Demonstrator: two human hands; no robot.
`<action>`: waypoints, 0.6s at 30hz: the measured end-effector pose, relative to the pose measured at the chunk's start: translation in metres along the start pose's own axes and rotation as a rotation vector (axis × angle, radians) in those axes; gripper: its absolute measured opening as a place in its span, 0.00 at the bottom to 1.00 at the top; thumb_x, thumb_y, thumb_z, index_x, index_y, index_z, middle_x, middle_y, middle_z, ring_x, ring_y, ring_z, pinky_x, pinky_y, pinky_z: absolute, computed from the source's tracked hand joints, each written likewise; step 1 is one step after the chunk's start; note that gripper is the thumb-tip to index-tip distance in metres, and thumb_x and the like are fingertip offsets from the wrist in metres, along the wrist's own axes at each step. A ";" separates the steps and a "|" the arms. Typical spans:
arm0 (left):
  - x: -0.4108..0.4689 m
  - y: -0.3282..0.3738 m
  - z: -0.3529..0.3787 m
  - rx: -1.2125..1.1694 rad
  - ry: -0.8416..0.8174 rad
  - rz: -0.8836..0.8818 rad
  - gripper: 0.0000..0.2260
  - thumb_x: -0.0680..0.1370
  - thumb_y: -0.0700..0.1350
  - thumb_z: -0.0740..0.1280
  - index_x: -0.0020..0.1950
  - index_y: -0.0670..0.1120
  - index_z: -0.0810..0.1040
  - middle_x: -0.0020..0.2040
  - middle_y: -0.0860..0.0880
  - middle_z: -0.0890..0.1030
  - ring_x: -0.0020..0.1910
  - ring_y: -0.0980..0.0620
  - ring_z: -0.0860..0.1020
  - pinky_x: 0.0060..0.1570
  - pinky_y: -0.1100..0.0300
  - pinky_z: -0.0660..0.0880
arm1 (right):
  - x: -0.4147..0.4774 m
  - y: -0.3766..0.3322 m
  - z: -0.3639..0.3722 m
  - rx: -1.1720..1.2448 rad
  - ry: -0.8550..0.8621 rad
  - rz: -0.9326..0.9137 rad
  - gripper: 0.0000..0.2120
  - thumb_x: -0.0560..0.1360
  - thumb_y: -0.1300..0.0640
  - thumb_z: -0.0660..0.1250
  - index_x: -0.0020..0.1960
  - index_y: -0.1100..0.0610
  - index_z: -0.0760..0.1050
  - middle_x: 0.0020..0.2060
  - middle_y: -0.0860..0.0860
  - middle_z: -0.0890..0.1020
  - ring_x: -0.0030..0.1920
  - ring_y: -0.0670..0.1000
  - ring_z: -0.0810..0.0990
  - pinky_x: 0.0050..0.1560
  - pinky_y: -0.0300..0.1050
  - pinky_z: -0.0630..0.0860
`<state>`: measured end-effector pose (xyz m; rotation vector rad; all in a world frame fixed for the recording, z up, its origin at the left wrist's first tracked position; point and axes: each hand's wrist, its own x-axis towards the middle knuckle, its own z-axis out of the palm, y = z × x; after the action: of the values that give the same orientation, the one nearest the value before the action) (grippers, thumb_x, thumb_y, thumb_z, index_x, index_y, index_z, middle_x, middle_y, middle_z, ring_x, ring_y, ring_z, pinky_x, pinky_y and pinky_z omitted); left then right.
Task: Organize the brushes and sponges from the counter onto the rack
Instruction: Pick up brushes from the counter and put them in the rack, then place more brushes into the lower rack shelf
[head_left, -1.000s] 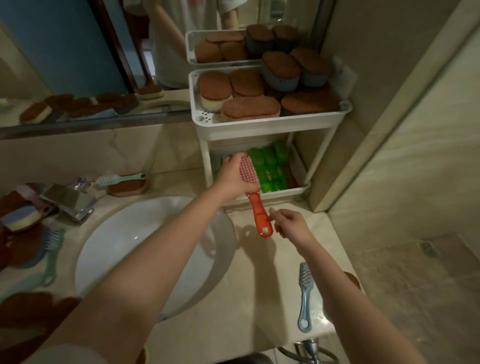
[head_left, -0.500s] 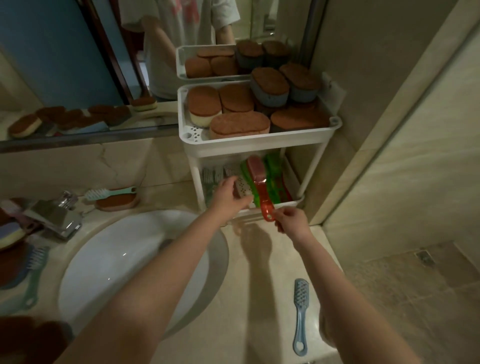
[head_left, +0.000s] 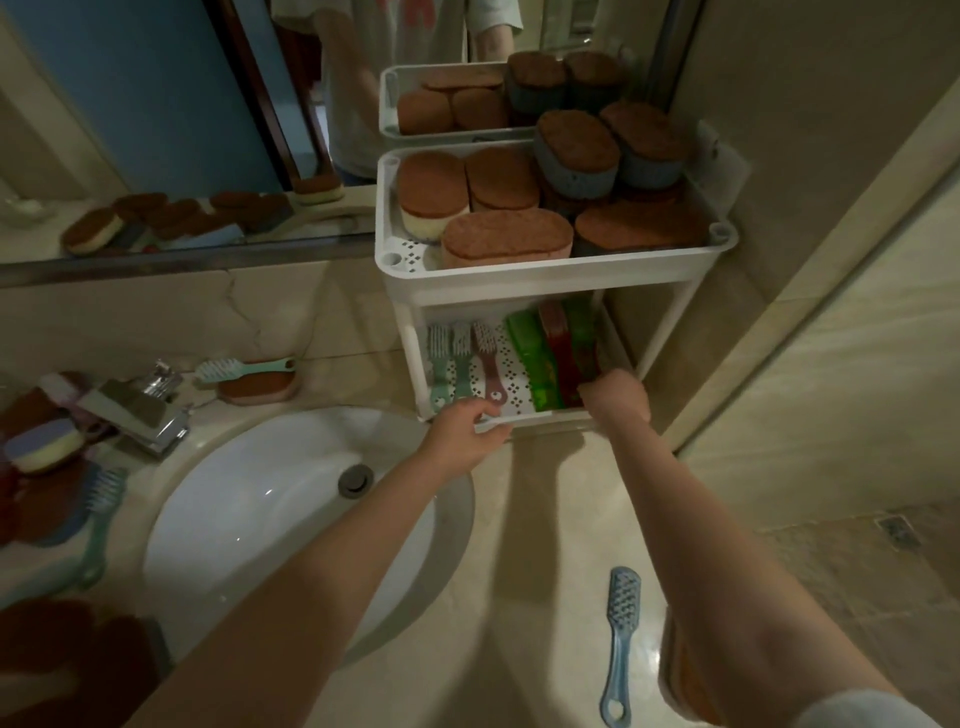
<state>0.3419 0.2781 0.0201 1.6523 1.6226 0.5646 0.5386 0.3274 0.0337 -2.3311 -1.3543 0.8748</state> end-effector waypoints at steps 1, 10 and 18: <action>-0.001 -0.001 0.000 -0.002 0.006 0.004 0.13 0.74 0.48 0.70 0.55 0.43 0.79 0.57 0.46 0.79 0.58 0.48 0.76 0.58 0.57 0.72 | -0.002 -0.002 0.000 -0.065 0.024 0.007 0.08 0.74 0.58 0.64 0.49 0.60 0.79 0.46 0.56 0.81 0.50 0.58 0.80 0.42 0.45 0.72; -0.007 -0.004 0.002 0.002 0.004 0.011 0.13 0.74 0.46 0.70 0.56 0.42 0.78 0.59 0.46 0.78 0.58 0.49 0.75 0.57 0.63 0.69 | -0.005 0.003 0.005 -0.164 0.107 -0.030 0.13 0.74 0.49 0.68 0.52 0.58 0.80 0.47 0.55 0.82 0.49 0.57 0.81 0.41 0.45 0.72; -0.020 0.010 0.014 0.012 0.026 0.075 0.10 0.75 0.44 0.68 0.55 0.43 0.78 0.57 0.45 0.76 0.56 0.48 0.75 0.58 0.58 0.70 | -0.043 0.028 -0.004 0.074 0.289 -0.113 0.12 0.75 0.53 0.65 0.55 0.56 0.78 0.51 0.57 0.82 0.54 0.60 0.79 0.45 0.44 0.70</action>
<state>0.3570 0.2564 0.0228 1.7275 1.5906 0.6169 0.5441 0.2764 0.0364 -2.1985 -1.2922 0.5207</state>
